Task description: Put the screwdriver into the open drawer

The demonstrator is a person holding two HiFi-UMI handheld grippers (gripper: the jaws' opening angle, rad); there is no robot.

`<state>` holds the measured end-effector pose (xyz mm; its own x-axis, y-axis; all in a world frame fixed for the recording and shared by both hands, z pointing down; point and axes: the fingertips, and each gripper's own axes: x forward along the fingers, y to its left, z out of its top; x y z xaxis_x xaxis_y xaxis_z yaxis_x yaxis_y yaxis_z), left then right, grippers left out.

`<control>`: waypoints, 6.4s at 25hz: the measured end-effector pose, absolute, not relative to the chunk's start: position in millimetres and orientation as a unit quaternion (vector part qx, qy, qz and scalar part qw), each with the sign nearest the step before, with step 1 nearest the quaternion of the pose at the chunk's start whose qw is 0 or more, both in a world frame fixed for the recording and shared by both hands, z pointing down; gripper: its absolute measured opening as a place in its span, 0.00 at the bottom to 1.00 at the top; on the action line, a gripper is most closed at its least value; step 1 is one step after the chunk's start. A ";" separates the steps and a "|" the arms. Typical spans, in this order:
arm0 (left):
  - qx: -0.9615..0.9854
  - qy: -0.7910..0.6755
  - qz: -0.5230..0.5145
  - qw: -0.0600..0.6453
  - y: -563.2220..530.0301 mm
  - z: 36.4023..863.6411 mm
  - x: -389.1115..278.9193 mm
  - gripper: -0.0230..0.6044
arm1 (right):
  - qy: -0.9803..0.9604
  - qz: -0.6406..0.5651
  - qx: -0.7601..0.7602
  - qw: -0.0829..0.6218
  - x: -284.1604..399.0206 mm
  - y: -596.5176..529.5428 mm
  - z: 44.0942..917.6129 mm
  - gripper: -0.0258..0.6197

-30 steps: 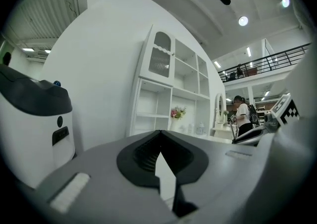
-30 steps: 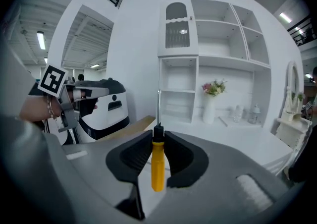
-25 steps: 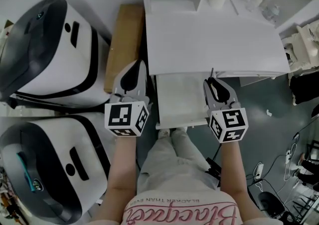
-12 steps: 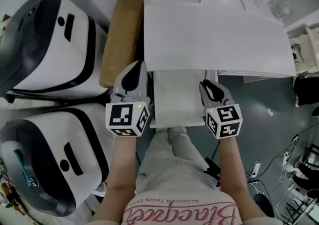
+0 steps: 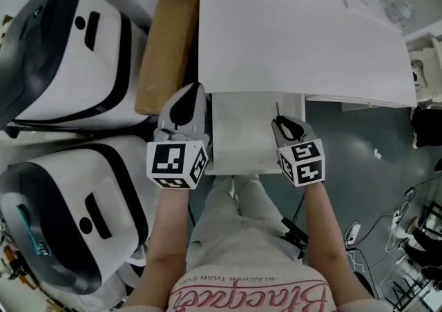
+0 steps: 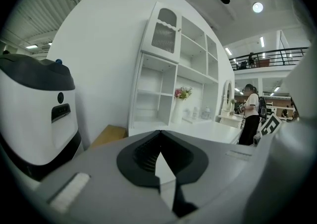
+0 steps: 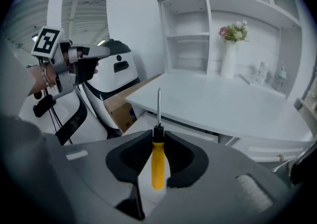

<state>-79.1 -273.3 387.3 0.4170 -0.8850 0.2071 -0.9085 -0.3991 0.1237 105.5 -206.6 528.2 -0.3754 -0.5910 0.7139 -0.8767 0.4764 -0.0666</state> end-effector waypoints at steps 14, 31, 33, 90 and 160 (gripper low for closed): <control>0.835 -0.531 0.082 0.121 -269.6 408.2 -75.8 0.06 | -0.777 0.284 0.390 0.404 92.2 -197.1 607.1 0.16; 0.840 -0.516 0.100 0.130 -281.5 428.7 -73.3 0.06 | -0.736 0.341 0.358 0.463 89.9 -203.9 679.0 0.16; 0.841 -0.516 0.101 0.130 -283.2 429.8 -72.1 0.06 | -0.728 0.349 0.358 0.469 90.3 -204.8 686.9 0.16; 0.820 -0.552 0.092 0.118 -270.3 407.2 -82.8 0.06 | -0.655 0.446 0.449 0.412 110.6 -212.9 711.7 0.23; 0.872 -0.486 -0.024 -0.054 -258.8 226.7 -31.7 0.06 | -0.803 -0.014 0.590 0.083 178.4 -221.3 267.3 0.04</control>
